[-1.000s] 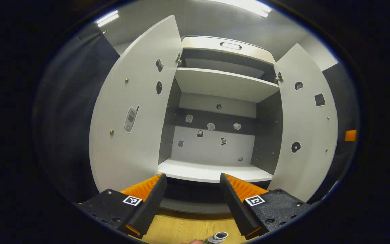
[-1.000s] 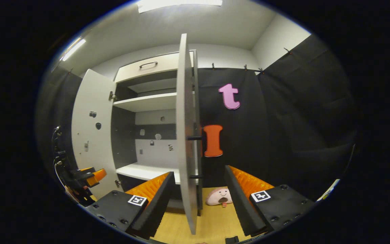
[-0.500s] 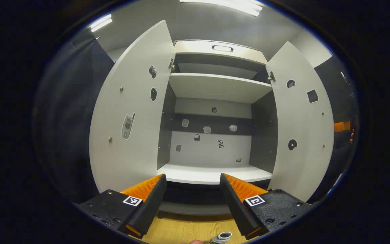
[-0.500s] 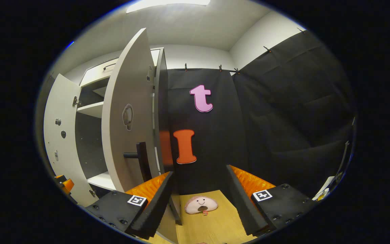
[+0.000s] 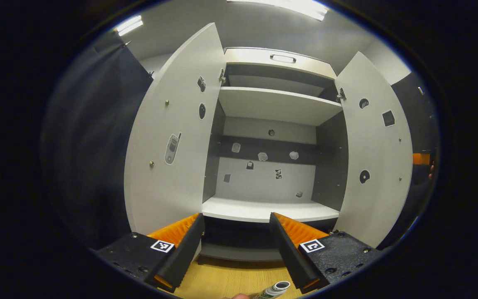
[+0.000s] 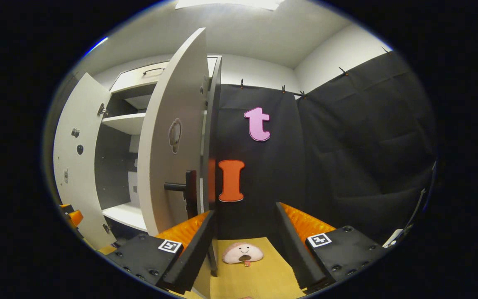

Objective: Grasp the bottle in the cabinet with the left hand and place it on the coaster, then close the right door with the right hand and the left door with the left hand.

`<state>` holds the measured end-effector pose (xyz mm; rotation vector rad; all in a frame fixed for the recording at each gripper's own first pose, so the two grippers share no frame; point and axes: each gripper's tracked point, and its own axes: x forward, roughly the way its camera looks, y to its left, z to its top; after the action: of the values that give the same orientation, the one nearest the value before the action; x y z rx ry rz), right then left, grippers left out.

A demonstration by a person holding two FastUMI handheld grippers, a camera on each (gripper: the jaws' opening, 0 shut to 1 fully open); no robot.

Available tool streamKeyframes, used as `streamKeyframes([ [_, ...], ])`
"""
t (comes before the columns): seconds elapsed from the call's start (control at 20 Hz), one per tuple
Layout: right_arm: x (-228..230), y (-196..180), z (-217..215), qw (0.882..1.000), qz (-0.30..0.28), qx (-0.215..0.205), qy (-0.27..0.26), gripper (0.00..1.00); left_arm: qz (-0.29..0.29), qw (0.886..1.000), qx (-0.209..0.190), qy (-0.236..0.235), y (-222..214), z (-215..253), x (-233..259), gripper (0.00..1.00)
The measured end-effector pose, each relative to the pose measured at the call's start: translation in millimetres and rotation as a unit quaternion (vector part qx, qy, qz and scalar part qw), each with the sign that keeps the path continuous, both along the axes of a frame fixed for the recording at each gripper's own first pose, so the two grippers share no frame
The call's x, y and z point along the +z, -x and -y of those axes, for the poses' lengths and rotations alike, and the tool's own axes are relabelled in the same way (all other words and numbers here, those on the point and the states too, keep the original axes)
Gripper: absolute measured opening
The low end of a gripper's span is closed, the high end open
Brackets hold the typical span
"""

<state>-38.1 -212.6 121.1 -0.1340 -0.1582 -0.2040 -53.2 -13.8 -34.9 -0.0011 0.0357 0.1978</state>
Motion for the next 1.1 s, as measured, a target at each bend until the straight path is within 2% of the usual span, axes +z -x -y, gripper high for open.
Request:
streamKeyframes([
  [0.2, -3.2, -1.4, -17.0, 1.000, -0.002, 0.016, -0.012, 0.94, -0.003, 1.000, -0.006, 0.002, -0.6, -0.4, -1.4, 0.95],
  [0.6, -9.8, -11.1, -79.1, 0.996, -0.011, 0.086, -0.001, 0.93, -0.002, 1.000, -0.002, -0.002, 4.3, -7.2, 2.1, 0.95],
  [1.05, -16.2, -37.7, -141.1, 0.986, -0.003, 0.164, -0.005, 0.95, -0.002, 1.000, 0.008, -0.017, 11.5, -10.4, 7.7, 0.95],
  [1.1, -16.0, -38.6, -145.4, 0.985, -0.004, 0.172, -0.011, 0.88, -0.001, 1.000, 0.009, -0.020, 12.3, -10.3, 8.9, 0.92],
])
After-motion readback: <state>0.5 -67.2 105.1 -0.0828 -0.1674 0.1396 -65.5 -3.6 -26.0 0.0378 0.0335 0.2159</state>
